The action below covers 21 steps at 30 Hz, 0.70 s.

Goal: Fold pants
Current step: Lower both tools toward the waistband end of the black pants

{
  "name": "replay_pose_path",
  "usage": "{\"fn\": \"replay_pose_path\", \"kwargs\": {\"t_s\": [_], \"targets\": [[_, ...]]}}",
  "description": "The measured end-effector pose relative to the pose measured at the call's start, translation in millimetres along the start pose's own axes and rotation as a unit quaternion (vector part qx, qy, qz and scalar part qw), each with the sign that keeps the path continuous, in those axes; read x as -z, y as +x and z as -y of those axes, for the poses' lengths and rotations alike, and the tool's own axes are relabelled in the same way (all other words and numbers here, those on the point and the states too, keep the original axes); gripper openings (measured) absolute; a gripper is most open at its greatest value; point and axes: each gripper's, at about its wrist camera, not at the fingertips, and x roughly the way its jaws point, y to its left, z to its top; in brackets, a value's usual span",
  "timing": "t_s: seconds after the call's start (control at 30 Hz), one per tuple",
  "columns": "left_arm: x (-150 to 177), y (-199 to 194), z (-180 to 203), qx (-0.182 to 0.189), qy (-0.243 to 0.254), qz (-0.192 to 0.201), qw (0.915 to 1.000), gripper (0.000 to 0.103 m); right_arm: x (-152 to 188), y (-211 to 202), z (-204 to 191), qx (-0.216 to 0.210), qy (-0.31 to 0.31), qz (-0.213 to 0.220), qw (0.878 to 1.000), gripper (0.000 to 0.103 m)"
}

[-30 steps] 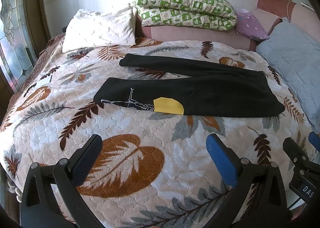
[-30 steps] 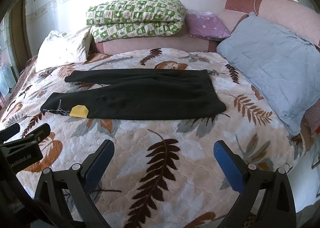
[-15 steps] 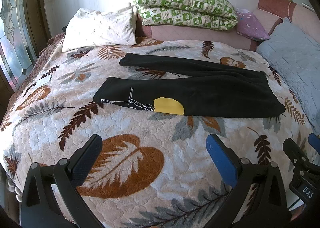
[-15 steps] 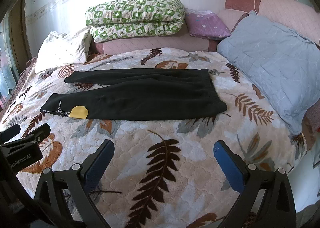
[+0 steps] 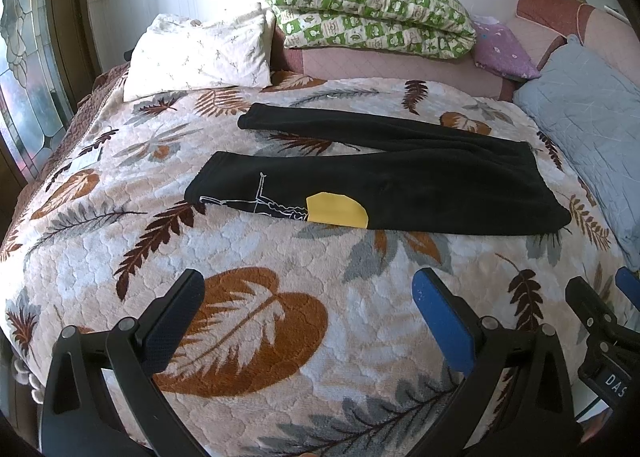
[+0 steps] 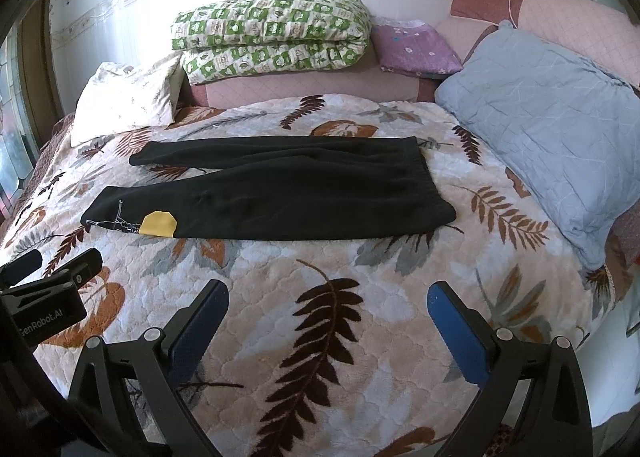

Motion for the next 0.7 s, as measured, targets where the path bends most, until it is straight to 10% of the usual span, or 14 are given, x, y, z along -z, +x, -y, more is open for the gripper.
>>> {"fn": "replay_pose_path", "kwargs": {"t_s": [0.37,0.7], "targets": [[-3.3,12.2,1.5,0.0,0.008,-0.019,0.9998,0.103,-3.6,10.6,3.9,-0.028,0.008,-0.01,1.0,0.1],[-94.3,62.4,-15.2,0.001,0.012,-0.082,0.9965,0.103,-87.2,56.7,88.7,-0.085,0.08,-0.01,0.993,0.1]]}}
